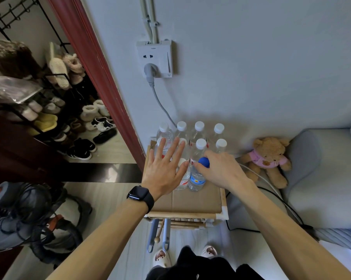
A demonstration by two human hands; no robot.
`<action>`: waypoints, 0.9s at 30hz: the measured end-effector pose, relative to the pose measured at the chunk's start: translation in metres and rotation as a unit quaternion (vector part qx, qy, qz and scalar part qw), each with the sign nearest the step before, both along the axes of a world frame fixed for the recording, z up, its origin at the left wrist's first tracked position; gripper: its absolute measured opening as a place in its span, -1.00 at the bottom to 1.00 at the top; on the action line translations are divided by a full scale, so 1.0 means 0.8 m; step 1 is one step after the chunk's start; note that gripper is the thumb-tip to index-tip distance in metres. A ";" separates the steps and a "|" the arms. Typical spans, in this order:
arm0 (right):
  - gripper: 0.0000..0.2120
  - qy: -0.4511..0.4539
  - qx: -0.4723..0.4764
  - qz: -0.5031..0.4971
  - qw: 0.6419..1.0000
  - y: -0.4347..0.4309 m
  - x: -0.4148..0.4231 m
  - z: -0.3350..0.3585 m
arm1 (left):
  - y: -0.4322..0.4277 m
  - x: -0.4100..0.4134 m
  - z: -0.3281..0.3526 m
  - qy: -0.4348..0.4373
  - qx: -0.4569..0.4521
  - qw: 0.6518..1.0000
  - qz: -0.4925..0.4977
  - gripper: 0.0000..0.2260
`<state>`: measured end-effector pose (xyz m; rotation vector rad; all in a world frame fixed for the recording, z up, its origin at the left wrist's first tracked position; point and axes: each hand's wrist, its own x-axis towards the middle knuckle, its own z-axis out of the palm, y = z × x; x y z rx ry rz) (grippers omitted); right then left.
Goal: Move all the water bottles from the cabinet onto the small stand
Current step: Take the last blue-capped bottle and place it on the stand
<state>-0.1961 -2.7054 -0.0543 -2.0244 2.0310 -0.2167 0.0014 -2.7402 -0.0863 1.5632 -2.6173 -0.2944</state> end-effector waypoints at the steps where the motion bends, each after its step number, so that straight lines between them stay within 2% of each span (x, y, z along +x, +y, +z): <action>1: -0.62 -0.003 -0.011 0.002 1.000 0.001 0.001 -0.002 | 0.000 0.000 0.000 0.000 0.000 1.000 0.000 -0.41; 9: -0.71 -0.046 -0.021 0.024 0.998 0.007 -0.003 -0.007 | 0.000 0.001 0.001 0.002 -0.001 1.000 0.004 -0.41; 15: -0.60 -0.055 0.017 0.002 0.998 0.000 -0.012 -0.010 | -0.001 -0.002 0.006 -0.007 -0.011 1.000 0.001 -0.41; 19: -0.50 -0.026 0.022 -0.003 0.999 -0.003 -0.015 -0.011 | -0.012 -0.006 0.013 -0.003 -0.034 0.999 0.006 -0.41; 23: -0.62 -0.047 -0.011 -0.006 0.999 0.002 -0.011 -0.015 | -0.022 -0.009 0.006 -0.006 -0.017 1.000 -0.004 -0.44; 27: -0.71 -0.065 0.008 0.000 0.998 0.006 -0.009 -0.014 | -0.022 -0.010 0.002 -0.010 -0.013 1.000 0.001 -0.45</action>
